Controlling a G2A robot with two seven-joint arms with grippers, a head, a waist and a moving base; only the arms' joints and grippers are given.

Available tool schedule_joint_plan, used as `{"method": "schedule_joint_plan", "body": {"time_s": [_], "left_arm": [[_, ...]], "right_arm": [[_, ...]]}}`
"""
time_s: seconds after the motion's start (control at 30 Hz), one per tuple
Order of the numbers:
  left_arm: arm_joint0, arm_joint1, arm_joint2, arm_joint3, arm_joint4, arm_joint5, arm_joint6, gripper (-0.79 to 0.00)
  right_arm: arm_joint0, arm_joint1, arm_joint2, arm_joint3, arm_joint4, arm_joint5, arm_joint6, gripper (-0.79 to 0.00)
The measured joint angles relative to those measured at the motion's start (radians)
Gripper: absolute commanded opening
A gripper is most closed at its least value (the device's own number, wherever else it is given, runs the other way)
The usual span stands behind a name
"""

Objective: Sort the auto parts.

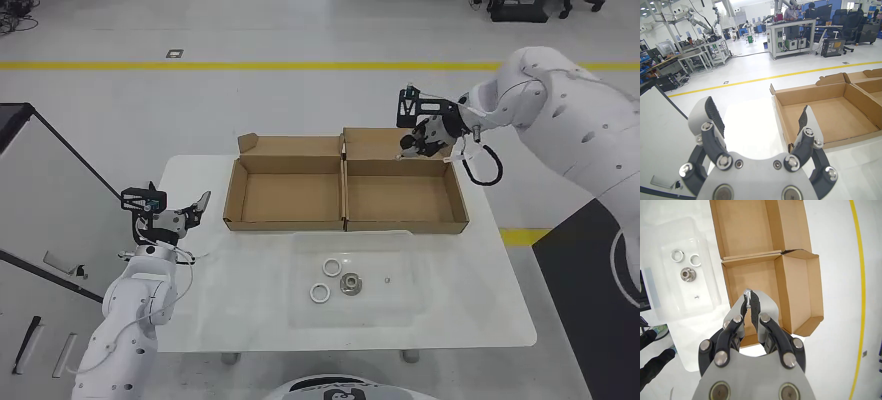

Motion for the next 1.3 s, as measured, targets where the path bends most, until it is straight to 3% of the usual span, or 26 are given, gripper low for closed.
{"method": "schedule_joint_plan", "body": {"time_s": [0.13,1.17,1.3], "left_arm": [[0.0,0.0,0.0,0.0,0.0,0.0,0.0,0.0],[0.0,0.0,0.0,0.0,0.0,0.0,0.0,0.0],[0.0,0.0,0.0,0.0,0.0,0.0,0.0,0.0]], "right_arm": [[-0.003,-0.019,0.0,0.025,-0.051,-0.016,-0.015,-0.785],[-0.004,-0.018,0.0,0.023,-0.049,-0.014,-0.015,-0.785],[-0.022,-0.015,0.001,-0.009,-0.105,0.097,0.044,-0.785]]}}
